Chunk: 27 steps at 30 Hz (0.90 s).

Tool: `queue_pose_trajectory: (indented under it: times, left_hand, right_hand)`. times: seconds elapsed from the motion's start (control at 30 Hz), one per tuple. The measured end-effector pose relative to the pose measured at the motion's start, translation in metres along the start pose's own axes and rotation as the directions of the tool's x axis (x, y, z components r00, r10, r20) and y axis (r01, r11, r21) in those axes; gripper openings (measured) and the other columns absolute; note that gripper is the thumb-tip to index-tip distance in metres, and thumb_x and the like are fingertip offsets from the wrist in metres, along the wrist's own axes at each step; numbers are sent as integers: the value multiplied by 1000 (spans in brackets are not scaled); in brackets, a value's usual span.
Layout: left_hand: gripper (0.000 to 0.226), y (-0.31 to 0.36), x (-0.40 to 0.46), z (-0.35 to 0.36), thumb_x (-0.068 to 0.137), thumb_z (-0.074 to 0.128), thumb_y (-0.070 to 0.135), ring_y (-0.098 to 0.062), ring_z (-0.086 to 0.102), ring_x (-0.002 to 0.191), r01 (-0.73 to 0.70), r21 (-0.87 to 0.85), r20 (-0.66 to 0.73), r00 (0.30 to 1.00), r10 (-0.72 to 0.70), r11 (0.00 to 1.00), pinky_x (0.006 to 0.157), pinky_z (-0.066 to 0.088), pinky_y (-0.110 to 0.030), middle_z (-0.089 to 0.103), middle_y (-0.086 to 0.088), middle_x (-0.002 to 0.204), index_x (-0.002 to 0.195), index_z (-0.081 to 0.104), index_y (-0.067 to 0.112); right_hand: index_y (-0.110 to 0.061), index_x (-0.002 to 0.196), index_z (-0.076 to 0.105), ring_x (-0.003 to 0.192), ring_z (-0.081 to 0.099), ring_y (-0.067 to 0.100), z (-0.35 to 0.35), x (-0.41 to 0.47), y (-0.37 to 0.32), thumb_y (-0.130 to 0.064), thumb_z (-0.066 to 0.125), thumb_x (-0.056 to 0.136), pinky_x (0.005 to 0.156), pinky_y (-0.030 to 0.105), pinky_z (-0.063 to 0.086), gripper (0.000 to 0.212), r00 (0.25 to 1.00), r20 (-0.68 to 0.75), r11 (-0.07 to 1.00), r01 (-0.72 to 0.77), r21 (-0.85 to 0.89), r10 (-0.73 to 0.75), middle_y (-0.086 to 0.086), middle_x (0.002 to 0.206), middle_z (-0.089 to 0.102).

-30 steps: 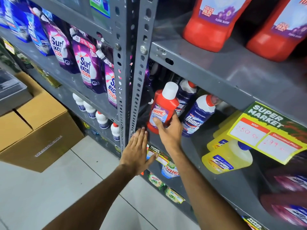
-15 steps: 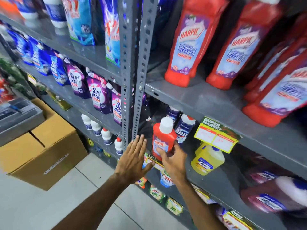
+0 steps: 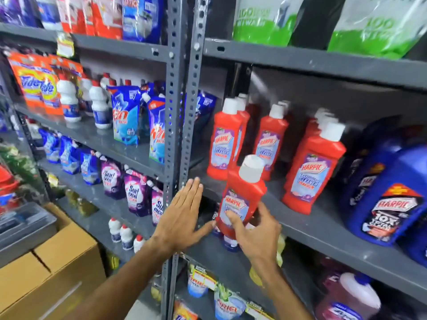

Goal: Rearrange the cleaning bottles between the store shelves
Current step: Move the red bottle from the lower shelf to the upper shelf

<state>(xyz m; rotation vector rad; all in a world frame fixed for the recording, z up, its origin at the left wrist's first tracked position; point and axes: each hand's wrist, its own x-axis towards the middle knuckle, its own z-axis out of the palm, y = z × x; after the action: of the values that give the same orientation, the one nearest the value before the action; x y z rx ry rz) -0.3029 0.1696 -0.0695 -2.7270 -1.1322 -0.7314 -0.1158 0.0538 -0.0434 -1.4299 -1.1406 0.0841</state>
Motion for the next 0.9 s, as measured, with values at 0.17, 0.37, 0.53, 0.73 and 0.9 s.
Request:
queue_pose_trajectory:
  times: [0.17, 0.37, 0.53, 0.73, 0.9]
  left_hand:
    - [111, 6, 41, -15, 96, 14, 84, -27, -11, 163, 41, 38, 19, 999, -42, 998, 131, -8, -36, -15, -16, 173, 164, -5, -1]
    - [112, 19, 68, -8, 98, 25, 82, -28, -10, 163, 115, 1, 154, 981, -114, 993, 132, -7, -37, -10, -21, 175, 164, -8, -2]
    - [113, 22, 73, 4, 95, 16, 84, -30, -7, 164, 176, 40, 237, 955, -180, 984, 134, -3, -42, -5, -21, 176, 164, -5, -3]
    - [122, 16, 76, 11, 85, -5, 91, -29, 9, 164, 156, 93, 193, 966, -171, 983, 134, 2, -42, 14, -19, 176, 165, 8, -1]
    - [123, 16, 76, 15, 84, -3, 92, -28, 12, 163, 165, 101, 177, 967, -181, 981, 134, 5, -42, 17, -18, 175, 166, 11, 1]
  right_hand:
    - [-49, 106, 70, 80, 75, -9, -17, 58, -34, -47, 85, 71, 75, 15, 59, 38, 996, -56, 997, 72, -12, -73, -36, 93, 77]
    - [-20, 119, 74, 103, 78, 23, -18, 121, -26, -62, 78, 64, 96, 46, 62, 70, 1000, -12, 994, -30, -106, 28, -3, 108, 83]
    - [-19, 118, 76, 100, 79, 20, -12, 146, -8, -56, 83, 63, 94, 45, 63, 67, 995, 1, 986, -98, -136, 99, -2, 107, 83]
    - [-20, 122, 74, 98, 79, 12, -10, 161, 8, -47, 91, 70, 94, 41, 65, 61, 994, 51, 990, -92, -106, 98, -2, 111, 82]
    - [-26, 131, 65, 91, 67, -23, -12, 151, 24, -34, 98, 71, 77, 1, 52, 69, 986, 124, 992, -98, -74, 107, -16, 110, 75]
